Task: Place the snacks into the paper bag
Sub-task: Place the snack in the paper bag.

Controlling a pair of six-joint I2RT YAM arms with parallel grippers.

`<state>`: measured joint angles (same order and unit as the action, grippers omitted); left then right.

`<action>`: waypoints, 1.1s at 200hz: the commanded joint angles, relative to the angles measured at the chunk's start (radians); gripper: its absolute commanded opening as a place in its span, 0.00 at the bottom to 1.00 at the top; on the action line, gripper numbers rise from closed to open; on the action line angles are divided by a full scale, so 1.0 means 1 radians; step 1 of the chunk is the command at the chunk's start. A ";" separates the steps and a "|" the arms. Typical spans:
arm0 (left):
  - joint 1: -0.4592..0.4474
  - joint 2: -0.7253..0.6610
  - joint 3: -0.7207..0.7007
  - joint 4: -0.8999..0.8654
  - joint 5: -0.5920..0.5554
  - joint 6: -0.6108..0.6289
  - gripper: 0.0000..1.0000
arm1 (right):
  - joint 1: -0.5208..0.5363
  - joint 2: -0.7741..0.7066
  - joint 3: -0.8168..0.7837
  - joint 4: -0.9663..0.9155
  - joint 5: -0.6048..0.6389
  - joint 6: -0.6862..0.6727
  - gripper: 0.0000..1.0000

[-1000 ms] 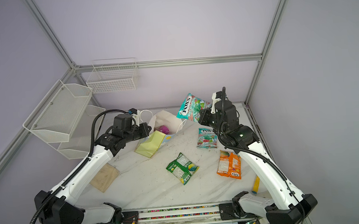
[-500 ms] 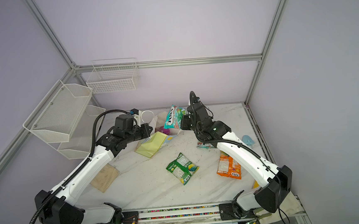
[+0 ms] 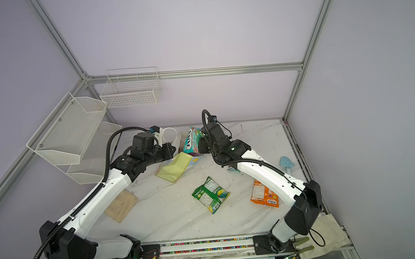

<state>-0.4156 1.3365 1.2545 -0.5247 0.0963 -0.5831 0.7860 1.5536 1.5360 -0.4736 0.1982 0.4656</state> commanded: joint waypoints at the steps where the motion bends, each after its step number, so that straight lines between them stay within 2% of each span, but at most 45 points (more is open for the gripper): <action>1: -0.003 -0.014 0.008 -0.006 0.002 -0.001 0.00 | 0.026 0.019 0.038 -0.007 0.033 -0.021 0.00; 220: -0.021 -0.030 0.001 -0.003 -0.001 -0.007 0.00 | 0.083 0.186 0.169 -0.076 0.063 -0.103 0.00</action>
<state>-0.4286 1.3346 1.2545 -0.5262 0.0891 -0.5877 0.8566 1.7348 1.6650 -0.5419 0.2478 0.3996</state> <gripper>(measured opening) 0.047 0.078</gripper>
